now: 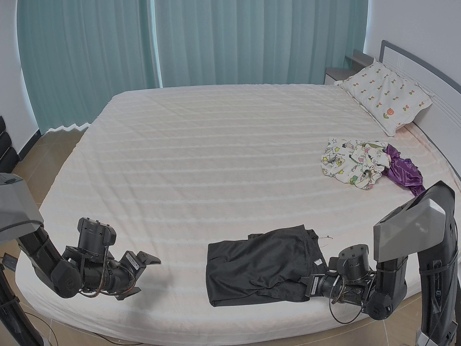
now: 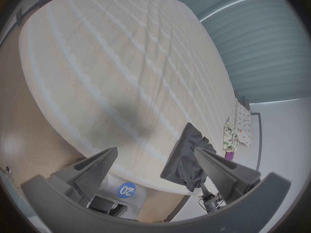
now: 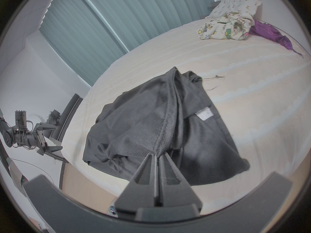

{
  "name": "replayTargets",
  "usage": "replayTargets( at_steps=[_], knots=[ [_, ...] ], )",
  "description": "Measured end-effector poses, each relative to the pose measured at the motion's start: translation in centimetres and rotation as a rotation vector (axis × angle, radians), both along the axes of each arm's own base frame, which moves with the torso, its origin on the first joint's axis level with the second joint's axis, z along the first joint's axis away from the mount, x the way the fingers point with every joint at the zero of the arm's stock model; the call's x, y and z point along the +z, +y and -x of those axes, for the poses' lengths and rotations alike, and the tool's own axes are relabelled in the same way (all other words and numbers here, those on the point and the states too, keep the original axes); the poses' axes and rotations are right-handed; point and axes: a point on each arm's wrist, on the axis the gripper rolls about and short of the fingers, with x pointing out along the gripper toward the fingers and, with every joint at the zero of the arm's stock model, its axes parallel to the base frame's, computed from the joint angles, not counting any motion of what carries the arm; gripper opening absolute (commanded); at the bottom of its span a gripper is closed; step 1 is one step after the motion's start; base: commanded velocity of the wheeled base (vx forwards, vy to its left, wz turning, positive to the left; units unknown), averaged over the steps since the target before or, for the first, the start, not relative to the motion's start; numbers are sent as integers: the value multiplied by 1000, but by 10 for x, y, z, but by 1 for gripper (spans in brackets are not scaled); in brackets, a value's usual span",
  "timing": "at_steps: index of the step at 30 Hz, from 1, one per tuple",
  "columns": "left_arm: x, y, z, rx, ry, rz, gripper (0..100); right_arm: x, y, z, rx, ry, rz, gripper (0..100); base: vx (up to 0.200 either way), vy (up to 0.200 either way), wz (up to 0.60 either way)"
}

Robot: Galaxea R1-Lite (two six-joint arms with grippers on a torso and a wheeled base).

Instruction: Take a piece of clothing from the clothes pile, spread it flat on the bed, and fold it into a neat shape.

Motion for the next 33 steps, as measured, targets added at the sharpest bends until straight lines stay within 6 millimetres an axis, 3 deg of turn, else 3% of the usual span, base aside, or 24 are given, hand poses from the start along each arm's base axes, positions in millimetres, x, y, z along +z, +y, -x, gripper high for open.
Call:
replayTargets(
  at_steps=[20,33],
  knots=[
    [-1,0,2,-4,7,-2,100,-1,-29,13,-24,58,157,0,0,0,0],
    [-1,0,3,-7,9,-3,100,-4,-33,14,-76,81,234,0,0,0,0]
  ],
)
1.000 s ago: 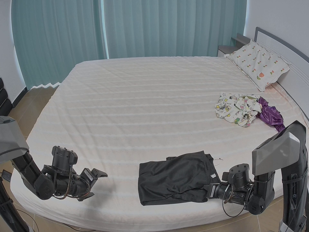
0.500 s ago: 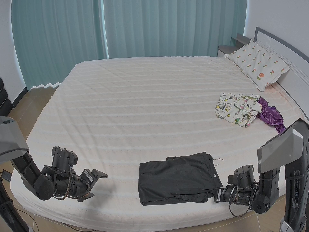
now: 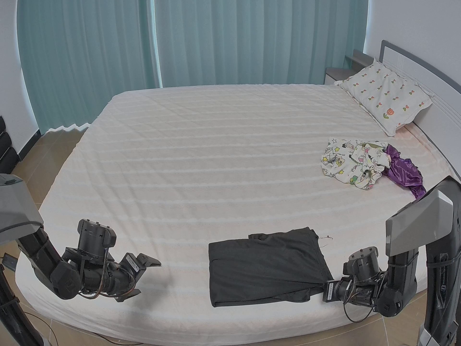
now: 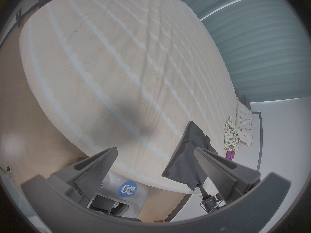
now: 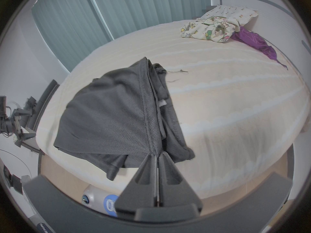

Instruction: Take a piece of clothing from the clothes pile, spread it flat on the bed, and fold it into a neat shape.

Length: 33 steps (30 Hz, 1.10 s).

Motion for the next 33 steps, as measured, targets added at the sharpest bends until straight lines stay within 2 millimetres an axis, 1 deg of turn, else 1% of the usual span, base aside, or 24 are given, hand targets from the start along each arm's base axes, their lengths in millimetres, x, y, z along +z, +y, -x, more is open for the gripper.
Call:
replayTargets(
  at_steps=[1,10,15,19,22,24,27,30,32,33],
  knots=[
    [0,0,0,0,0,0,100,0,0,0,-7,4,11,100,0,0,0],
    [0,0,-1,1,-2,2,100,2,1,-4,-15,-14,20,100,0,0,0],
    [0,0,-2,2,-3,5,100,16,4,-7,-14,-64,-13,100,0,0,0],
    [1,0,-3,3,-4,11,100,34,-3,-14,-18,-116,-78,100,0,0,0],
    [1,-1,-3,3,-4,15,100,48,-11,-25,-26,-154,-181,100,0,0,0],
    [1,-1,-4,3,-5,17,100,53,-12,-32,-55,-168,-239,100,0,0,0],
    [1,-1,-4,-1,-5,24,100,60,-12,-49,-108,-199,-335,100,0,0,0],
    [1,-1,-5,-6,-3,31,100,59,-10,-69,-132,-214,-402,100,0,0,0],
    [1,-2,-5,-7,-8,36,100,56,-7,-85,-135,-221,-442,100,0,0,0],
    [1,-2,-6,-9,-10,38,100,54,-6,-90,-134,-216,-455,100,0,0,0]
  ],
)
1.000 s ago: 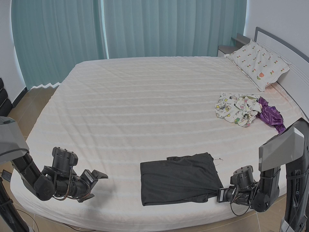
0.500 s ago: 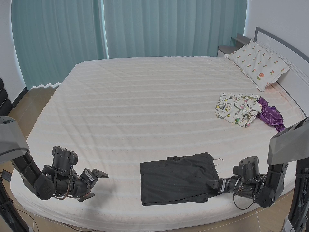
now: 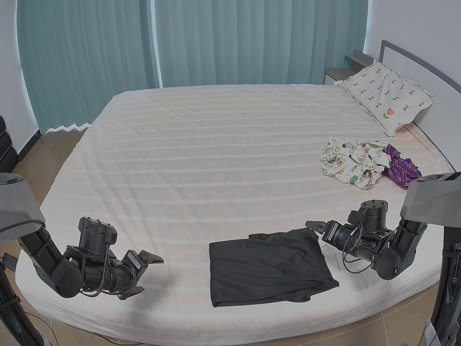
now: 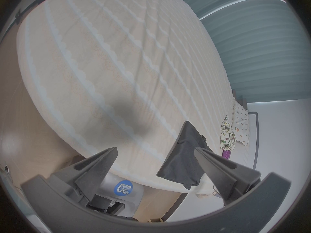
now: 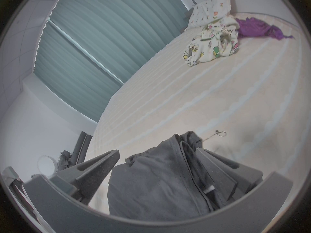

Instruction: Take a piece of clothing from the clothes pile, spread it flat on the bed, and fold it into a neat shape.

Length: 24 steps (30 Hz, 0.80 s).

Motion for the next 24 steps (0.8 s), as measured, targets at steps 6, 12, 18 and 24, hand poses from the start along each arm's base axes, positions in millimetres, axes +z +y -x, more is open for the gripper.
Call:
replayTargets(
  at_steps=[6,12,18,24],
  knots=[
    [-1,0,0,-3,-5,6,100,-14,7,-31,32,33,-56,100,0,0,0],
    [-3,0,0,-5,-3,6,100,-26,6,-45,29,74,-53,100,0,0,0],
    [-3,-1,1,-9,-2,5,100,-31,3,-50,24,72,-56,100,0,0,0],
    [-3,-1,1,-9,-1,4,100,-36,4,-50,26,86,-52,0,0,0,0]
  ],
)
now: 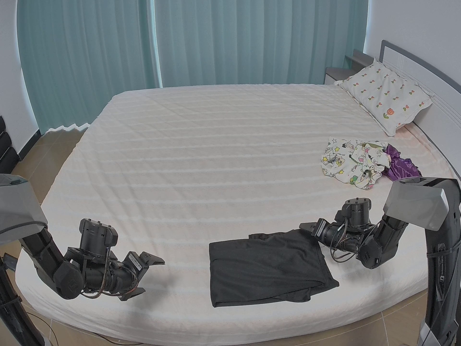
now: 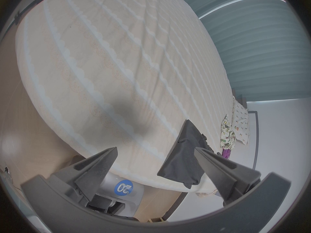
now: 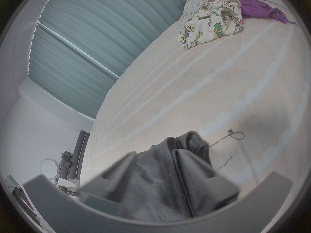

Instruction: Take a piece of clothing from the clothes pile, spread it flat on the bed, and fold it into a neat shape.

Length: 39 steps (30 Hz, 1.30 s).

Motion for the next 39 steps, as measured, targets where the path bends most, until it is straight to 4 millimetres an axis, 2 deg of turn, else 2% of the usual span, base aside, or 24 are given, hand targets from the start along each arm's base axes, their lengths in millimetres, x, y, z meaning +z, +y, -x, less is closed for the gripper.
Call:
replayTargets(
  at_steps=[24,39],
  knots=[
    [0,0,1,-3,2,0,100,4,-32,-5,-107,16,-27,0,0,0,0],
    [-1,0,1,-6,4,-2,100,1,-39,-8,-128,45,-20,0,0,0,0]
  ],
)
